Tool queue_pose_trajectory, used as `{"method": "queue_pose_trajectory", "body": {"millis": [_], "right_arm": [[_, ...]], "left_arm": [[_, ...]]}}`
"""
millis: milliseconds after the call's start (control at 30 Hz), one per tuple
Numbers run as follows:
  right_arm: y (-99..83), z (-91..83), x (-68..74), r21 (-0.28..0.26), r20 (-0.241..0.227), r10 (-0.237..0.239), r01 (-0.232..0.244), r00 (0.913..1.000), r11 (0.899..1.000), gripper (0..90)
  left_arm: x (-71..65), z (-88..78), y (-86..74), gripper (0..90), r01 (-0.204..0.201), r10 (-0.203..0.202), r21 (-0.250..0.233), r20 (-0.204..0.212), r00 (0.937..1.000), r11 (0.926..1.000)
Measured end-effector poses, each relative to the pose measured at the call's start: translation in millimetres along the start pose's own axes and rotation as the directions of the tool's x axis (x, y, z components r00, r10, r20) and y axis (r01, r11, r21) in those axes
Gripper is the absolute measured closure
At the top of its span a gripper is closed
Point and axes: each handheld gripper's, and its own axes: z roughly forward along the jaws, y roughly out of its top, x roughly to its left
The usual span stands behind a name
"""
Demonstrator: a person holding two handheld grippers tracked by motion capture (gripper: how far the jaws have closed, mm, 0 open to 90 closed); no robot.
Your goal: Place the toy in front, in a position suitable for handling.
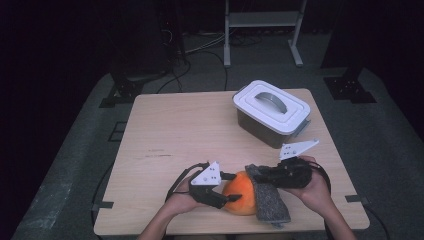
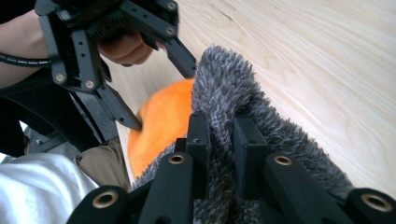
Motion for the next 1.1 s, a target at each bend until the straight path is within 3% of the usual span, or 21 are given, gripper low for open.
{"method": "queue_pose_trajectory", "body": {"millis": [67,133,167,200,267,333,433,533,633,733,833,900,1000,1100], "right_arm": [[-2.3,1.2,-1.0,0.001,-0.003,0.015,-0.015,0.9999,1.0,78.0],[-2.2,5.7,1.4,0.007,-0.005,0.013,-0.013,0.9999,1.0,78.2],[-1.6,8.6,3.4,0.004,-0.022,0.015,-0.015,0.9996,1.0,78.1],[-0.6,12.3,6.2,-0.001,-0.049,0.011,-0.011,0.9987,1.0,78.0],[2.3,20.0,16.2,0.022,-0.059,-0.024,0.026,0.998,0.999,77.9],[3.8,22.6,21.3,0.042,-0.062,-0.051,0.054,0.9967,0.998,78.0],[2.4,15.7,13.3,0.02,-0.07,-0.034,0.035,0.997,0.999,78.3],[-1.3,7.4,4.5,-0.004,-0.013,-0.006,0.006,0.9999,1.0,78.2],[-8.6,8.0,-7.5,-0.003,-0.023,0.035,-0.035,0.9991,0.999,78.2],[-13.0,10.6,-12.2,-0.005,-0.061,0.069,-0.07,0.9957,0.998,78.3],[-11.2,11.9,-5.0,0.008,-0.065,0.045,-0.044,0.9969,0.999,78.3],[-10.6,15.3,-0.4,0.019,-0.066,0.036,-0.035,0.9972,0.999,78.2],[-9.4,21.1,3.5,0.028,-0.08,0.027,-0.025,0.9964,0.999,78.3],[-6.1,26.9,11.4,0.046,-0.104,0.004,0.001,0.9946,0.999,78.3]], "left_arm": [[2.3,-0.7,1.6,35.5,0.023,-0.023,0.004,-0.006,0.9997,0.9997],[6.1,1.2,2.1,22.2,0.091,-0.09,0.017,-0.026,0.9956,0.9957],[8.3,3.2,0.7,15.8,0.122,-0.121,0.028,-0.014,0.9925,0.9922],[8.8,5.4,-1.5,15.1,0.137,-0.137,0.032,0.009,0.9905,0.9901],[7.0,7.5,-5.2,20.5,0.106,-0.108,0.055,0.04,0.9933,0.9928],[6.8,4.0,-5.7,27.1,0.078,-0.079,0.052,0.035,0.9962,0.9957],[7.8,0.3,-5.7,34.5,0.065,-0.066,0.041,0.042,0.9969,0.9971],[8.6,-0.5,-6.7,35.0,0.055,-0.057,0.034,0.061,0.9965,0.9979],[8.8,-0.4,-6.4,34.5,0.047,-0.049,0.035,0.064,0.9967,0.9983],[11.7,-2.3,-5.8,32.3,0.05,-0.052,0.044,0.036,0.998,0.9977],[17.6,-8.4,-7.5,33.4,0.071,-0.07,0.049,-0.039,0.9968,0.9962],[22.7,-14.4,-9.2,34.0,0.095,-0.091,0.048,-0.08,0.9927,0.9944],[23.7,-17.3,-8.0,27.4,0.137,-0.136,0.017,-0.041,0.9899,0.9905],[20.5,-12.6,-5.6,23.1,0.135,-0.135,0.023,-0.004,0.9908,0.9906]]}}
